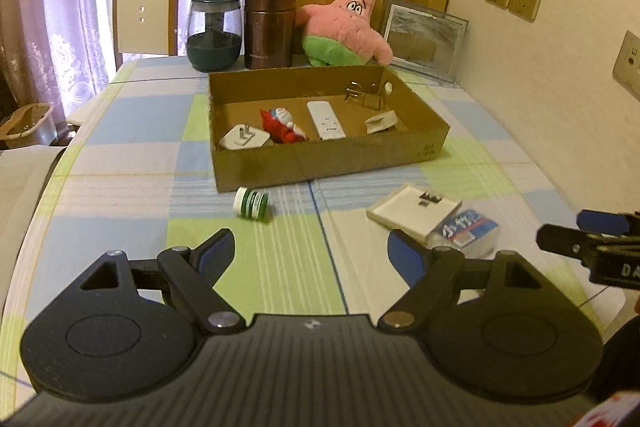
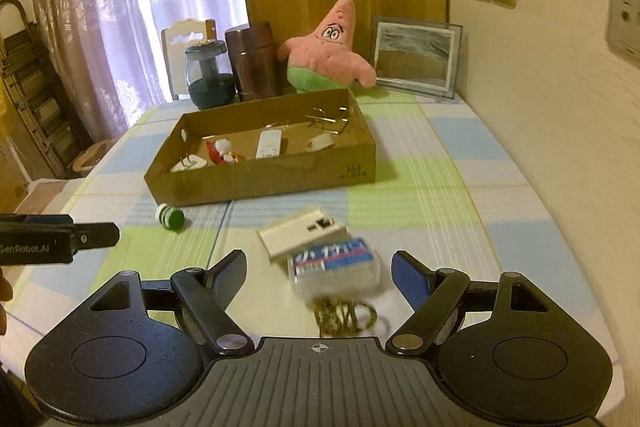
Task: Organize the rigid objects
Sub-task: 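Move both tools back toward the toothpick box and keychain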
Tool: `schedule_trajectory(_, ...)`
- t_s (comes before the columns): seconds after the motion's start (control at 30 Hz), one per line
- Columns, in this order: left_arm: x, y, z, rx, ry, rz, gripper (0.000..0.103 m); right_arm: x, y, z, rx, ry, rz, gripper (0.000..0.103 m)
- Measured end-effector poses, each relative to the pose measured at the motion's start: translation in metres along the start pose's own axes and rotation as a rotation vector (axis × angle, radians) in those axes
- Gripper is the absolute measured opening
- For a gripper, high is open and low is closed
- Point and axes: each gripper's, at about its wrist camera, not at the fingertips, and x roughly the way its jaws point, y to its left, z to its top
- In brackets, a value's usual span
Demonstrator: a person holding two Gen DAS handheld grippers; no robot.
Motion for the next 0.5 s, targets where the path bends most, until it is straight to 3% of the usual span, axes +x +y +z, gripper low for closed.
schedule_trajectory(0.23, -0.014, -0.001, -0.016, 0.001, -0.004, 0.015, 0.081, -0.014, 0.001, -0.036, 0.009, 0.017, -0.011, 0.077)
schedule_trajectory(0.5, -0.012, -0.007, -0.027, 0.02, 0.013, 0.023, 0.081, -0.007, -0.003, -0.049, 0.012, 0.029, -0.027, 0.077)
